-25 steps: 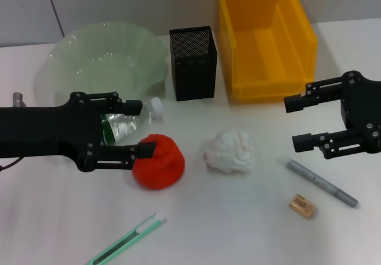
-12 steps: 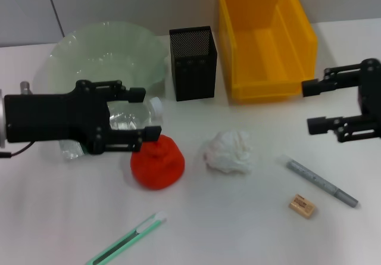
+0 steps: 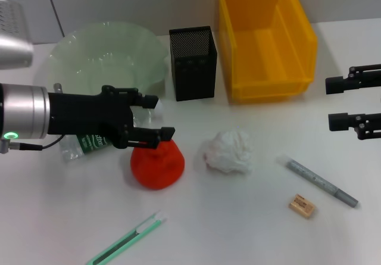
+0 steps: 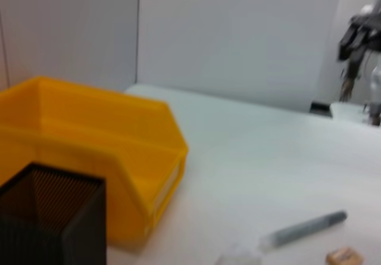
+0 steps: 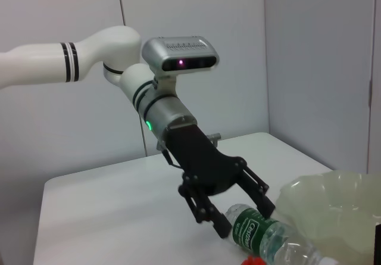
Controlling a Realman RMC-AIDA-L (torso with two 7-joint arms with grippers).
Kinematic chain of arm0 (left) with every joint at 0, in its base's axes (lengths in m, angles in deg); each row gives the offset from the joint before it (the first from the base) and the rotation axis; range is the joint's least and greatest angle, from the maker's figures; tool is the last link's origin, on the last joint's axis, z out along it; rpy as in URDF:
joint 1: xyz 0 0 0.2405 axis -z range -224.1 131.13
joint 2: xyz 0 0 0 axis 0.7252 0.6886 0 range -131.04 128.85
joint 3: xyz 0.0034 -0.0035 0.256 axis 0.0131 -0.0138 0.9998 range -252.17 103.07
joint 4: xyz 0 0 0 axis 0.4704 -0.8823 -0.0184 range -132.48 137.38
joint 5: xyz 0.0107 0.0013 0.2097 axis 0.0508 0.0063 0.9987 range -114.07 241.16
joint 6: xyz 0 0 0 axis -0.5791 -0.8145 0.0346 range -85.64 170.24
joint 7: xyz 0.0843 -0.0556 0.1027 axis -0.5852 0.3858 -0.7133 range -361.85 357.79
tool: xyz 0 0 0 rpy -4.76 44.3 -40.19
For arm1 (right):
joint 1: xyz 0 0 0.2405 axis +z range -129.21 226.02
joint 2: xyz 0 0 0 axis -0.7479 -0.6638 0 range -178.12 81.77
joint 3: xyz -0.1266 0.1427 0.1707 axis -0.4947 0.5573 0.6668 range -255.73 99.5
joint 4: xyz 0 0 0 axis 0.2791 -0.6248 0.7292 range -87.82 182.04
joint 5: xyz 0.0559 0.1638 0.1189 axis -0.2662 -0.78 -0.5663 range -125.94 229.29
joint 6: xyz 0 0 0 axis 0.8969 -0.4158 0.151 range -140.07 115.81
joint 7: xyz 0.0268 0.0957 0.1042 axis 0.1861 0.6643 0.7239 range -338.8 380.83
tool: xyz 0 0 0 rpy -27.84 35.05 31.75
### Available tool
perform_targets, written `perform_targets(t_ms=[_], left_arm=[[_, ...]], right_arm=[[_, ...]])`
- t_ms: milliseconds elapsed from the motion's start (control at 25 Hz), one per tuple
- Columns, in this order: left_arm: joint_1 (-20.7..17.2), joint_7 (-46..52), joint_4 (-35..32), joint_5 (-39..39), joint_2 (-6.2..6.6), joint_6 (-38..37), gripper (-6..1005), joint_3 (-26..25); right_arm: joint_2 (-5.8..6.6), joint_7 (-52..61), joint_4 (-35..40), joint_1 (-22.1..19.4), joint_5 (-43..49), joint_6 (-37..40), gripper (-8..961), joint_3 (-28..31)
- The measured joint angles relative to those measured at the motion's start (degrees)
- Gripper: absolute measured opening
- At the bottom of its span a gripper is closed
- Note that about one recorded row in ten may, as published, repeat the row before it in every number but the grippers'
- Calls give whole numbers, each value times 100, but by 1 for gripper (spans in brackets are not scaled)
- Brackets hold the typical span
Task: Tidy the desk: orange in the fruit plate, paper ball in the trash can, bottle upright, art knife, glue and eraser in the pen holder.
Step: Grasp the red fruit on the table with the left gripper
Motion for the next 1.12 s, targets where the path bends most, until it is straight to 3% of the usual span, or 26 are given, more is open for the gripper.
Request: perform_targets(t_ms=[40,400,1120], left_arm=[[132,23,208,269,1,233,763,70],[168,179,254,710,-3,739,758,486],[262,206,313,1084,-37,1014,748,1021]], right_arm=[[-4,3,-13,0,4,-11,651,-10],[4,89,-60,48,14,-76,652,-25],[-4,158,-14,126,17,-142,652,-33]])
